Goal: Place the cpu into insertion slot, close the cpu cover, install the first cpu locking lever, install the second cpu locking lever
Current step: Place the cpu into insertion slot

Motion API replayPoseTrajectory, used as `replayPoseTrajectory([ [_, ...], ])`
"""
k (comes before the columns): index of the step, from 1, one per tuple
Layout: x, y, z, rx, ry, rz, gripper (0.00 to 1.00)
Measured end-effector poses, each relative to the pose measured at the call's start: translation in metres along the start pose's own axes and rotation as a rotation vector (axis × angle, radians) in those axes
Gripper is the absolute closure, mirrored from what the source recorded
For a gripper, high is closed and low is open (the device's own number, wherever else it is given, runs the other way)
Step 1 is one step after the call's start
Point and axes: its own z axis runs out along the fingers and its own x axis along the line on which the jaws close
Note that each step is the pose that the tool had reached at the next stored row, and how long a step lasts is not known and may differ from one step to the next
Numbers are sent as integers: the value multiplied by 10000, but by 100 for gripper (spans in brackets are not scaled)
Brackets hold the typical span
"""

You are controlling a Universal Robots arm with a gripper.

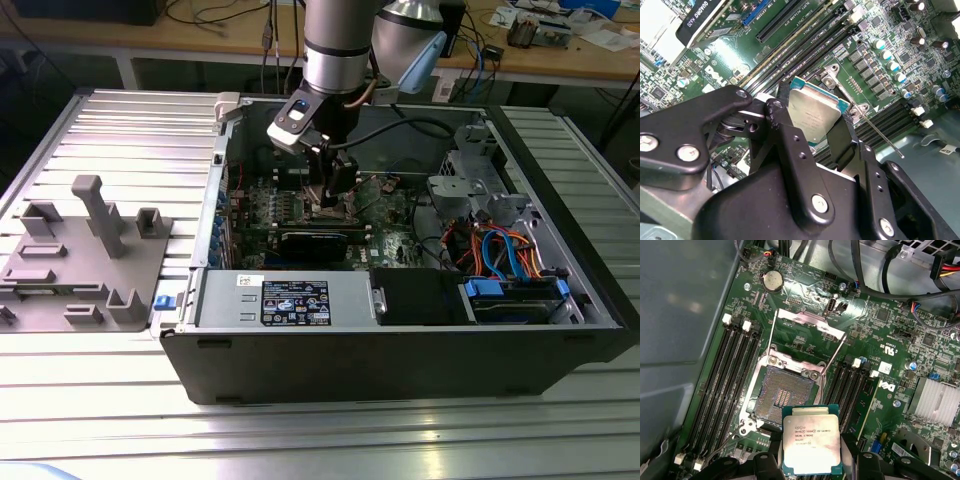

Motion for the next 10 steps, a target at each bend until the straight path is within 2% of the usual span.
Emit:
replayPoseTrajectory([
  [10, 0, 0, 5, 3, 2, 55, 45],
])
